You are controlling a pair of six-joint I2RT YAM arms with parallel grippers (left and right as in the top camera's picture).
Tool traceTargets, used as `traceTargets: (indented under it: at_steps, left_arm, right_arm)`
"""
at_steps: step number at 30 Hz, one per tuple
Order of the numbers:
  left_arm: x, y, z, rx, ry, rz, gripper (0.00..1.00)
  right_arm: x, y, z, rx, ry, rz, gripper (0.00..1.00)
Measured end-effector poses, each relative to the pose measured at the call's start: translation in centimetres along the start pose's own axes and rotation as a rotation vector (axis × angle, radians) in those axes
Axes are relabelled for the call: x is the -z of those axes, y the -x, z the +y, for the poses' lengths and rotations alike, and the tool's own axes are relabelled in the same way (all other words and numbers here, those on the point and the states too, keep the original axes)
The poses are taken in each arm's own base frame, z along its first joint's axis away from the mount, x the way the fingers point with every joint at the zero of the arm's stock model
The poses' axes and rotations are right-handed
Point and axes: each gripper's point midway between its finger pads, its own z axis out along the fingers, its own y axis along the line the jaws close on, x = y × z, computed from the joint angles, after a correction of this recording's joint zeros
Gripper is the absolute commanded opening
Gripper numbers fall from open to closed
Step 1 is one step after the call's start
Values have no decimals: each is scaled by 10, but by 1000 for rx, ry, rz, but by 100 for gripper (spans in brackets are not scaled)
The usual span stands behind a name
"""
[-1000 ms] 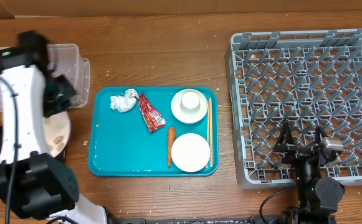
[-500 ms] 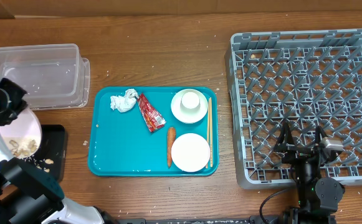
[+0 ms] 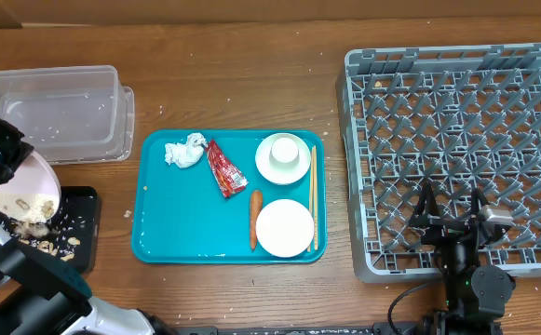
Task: Sort waste into correct bins and load items into the dishwasher
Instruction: 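Tilt the plate to dump rice and shells onto the black tray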
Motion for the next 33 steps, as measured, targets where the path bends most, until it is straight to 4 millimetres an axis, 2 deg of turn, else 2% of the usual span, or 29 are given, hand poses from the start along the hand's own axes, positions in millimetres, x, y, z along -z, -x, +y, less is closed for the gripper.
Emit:
traceTargets:
  at_steps: [10,16,24,33]
  left_arm:
    - [15,12,20,98,-86,-10,4]
    - [21,15,24,128,-132,-12,4]
    - [29,18,18,157,-230,-4,4]
    - [41,21,30,217,-286,-6,4]
  right_arm:
    - [0,0,0,0,0,-1,100]
    - [0,0,0,0,0,0,100]
    - [0,0,0,0,0,-1,100]
    - [0,0,0,0,-1,-1,100]
